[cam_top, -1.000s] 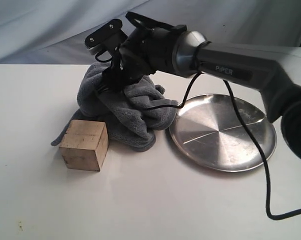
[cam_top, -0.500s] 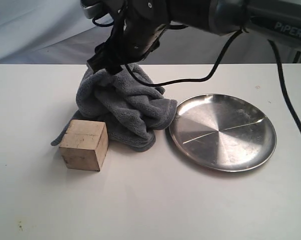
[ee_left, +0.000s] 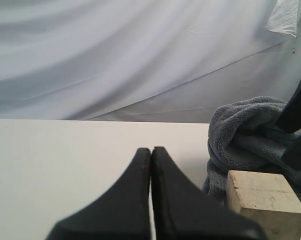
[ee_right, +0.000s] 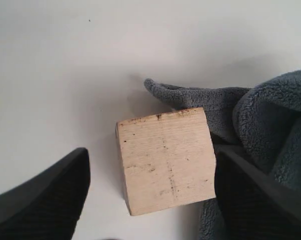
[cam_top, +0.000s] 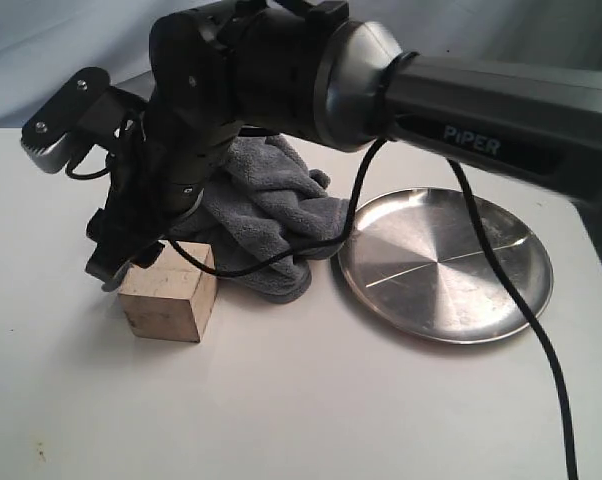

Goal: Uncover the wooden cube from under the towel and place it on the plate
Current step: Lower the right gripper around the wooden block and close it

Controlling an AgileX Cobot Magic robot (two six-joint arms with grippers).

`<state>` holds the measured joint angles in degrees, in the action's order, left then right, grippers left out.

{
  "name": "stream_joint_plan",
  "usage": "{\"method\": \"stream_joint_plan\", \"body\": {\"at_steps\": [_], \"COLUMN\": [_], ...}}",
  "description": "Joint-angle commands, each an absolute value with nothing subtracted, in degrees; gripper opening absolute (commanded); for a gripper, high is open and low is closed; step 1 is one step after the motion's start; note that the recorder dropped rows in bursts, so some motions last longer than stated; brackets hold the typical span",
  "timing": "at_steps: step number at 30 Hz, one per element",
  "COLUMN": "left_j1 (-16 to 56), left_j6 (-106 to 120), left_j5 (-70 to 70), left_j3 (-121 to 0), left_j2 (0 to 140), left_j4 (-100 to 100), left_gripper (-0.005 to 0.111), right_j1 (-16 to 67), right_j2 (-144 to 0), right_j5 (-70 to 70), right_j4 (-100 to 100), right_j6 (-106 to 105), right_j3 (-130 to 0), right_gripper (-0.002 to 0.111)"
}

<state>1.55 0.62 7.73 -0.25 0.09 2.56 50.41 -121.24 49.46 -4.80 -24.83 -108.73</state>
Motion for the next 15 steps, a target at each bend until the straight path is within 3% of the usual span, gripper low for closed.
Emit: {"method": "stream_joint_plan", "body": {"at_steps": [1,7,15], "left_j1": [1.6,1.6,1.6], "left_j6": [0.46,0.46,0.46], "left_j5": [7.61,7.61,7.61], "left_j3": [0.0,0.0,0.0], "left_j2": [0.0,0.0,0.0], "left_j4": [2.52,2.52,2.52], "left_gripper": [0.001,0.001,0.001], "right_j1": [50.41,48.41,43.59], "right_j2": [-120.9,-121.53,-122.16], "right_j5": [50.3,52.02,49.92], "right_j4": [-3.17,-10.21,-20.9], "right_j6": [-29.72,-38.53,-42.21], "right_j3": [-108.46,-108.46,-108.46], "right_gripper": [0.071,0.099,0.1]}}
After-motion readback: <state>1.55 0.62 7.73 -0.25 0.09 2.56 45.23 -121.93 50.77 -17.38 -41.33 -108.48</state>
